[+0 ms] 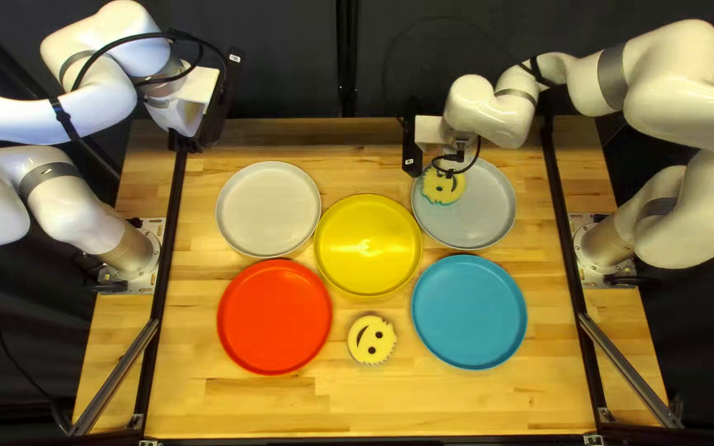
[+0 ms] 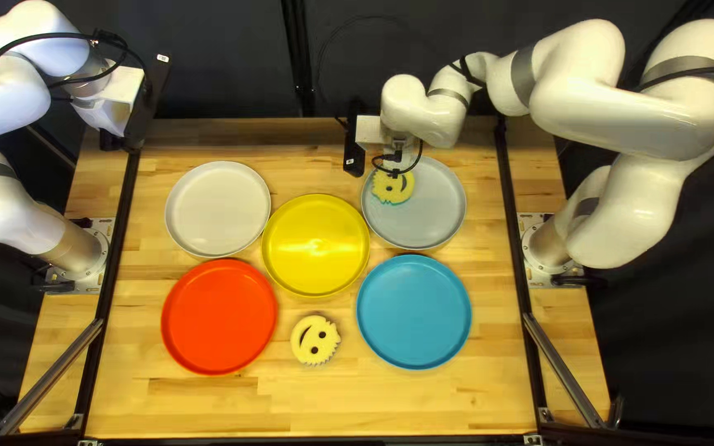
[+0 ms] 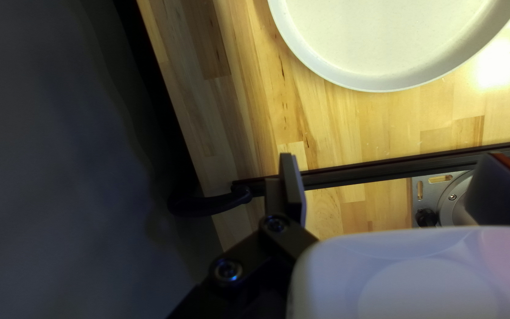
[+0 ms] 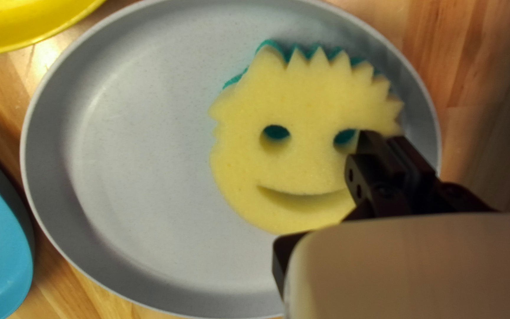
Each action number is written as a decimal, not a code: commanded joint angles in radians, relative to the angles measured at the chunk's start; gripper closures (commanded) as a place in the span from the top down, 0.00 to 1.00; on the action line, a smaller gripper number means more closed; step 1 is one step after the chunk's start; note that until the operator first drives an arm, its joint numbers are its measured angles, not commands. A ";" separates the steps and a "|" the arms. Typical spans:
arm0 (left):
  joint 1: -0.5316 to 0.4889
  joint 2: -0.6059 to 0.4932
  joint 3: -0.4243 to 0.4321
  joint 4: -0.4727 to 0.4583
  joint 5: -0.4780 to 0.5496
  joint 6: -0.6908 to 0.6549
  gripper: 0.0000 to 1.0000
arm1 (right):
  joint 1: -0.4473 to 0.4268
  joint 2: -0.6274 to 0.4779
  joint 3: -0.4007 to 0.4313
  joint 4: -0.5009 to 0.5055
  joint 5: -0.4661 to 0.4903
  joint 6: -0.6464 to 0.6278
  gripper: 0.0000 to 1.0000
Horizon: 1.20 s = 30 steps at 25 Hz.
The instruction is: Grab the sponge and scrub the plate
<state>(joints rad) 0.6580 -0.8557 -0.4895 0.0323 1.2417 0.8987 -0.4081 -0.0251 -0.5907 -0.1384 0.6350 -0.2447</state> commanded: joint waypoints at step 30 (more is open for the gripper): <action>0.000 0.000 0.000 0.000 0.000 0.000 1.00 | -0.130 -0.090 0.135 0.014 -0.137 -0.194 0.00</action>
<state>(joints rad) 0.6580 -0.8557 -0.4895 0.0323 1.2417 0.8987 -0.5189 -0.1061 -0.4723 -0.1297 0.5197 -0.4071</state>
